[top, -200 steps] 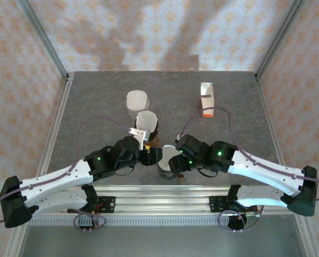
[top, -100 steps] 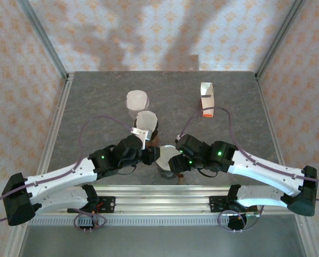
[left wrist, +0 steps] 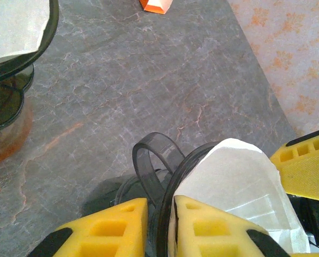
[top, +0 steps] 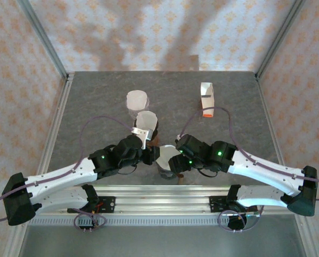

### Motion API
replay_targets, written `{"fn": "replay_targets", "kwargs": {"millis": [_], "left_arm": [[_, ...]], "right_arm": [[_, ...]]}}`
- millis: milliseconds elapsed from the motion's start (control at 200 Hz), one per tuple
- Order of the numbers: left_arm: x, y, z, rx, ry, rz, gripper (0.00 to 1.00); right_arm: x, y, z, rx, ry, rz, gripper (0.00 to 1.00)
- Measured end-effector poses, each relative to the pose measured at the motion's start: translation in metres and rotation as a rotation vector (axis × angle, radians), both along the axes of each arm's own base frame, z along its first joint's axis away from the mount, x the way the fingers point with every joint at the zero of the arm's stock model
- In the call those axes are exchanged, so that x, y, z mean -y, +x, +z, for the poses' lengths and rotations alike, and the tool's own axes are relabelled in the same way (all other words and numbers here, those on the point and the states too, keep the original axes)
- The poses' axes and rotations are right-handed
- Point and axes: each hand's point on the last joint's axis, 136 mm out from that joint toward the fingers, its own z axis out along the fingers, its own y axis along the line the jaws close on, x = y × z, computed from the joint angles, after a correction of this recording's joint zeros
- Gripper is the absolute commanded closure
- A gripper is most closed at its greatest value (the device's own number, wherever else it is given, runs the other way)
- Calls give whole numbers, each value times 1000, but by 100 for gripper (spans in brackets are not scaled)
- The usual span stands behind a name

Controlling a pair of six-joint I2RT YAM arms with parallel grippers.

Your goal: Place the coffee filter in the dripper

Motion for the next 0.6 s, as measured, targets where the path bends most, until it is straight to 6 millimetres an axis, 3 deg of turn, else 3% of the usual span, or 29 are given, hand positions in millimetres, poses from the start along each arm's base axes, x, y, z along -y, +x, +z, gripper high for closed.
{"fn": "replay_targets", "kwargs": {"millis": [135, 240, 360, 480, 601], "left_arm": [[0, 1, -1, -2, 0, 7, 49], [-2, 1, 1, -3, -5, 17, 43], [-8, -1, 8, 10, -29, 35, 41], [-13, -4, 19, 26, -67, 38, 49], [-17, -7, 21, 16, -81, 46, 51]], "right_arm": [[0, 0, 0, 0, 0, 0, 29], [0, 0, 0, 0, 0, 0, 29], [0, 0, 0, -1, -1, 0, 29], [0, 0, 0, -2, 1, -4, 29], [0, 0, 0, -2, 0, -4, 29]]}}
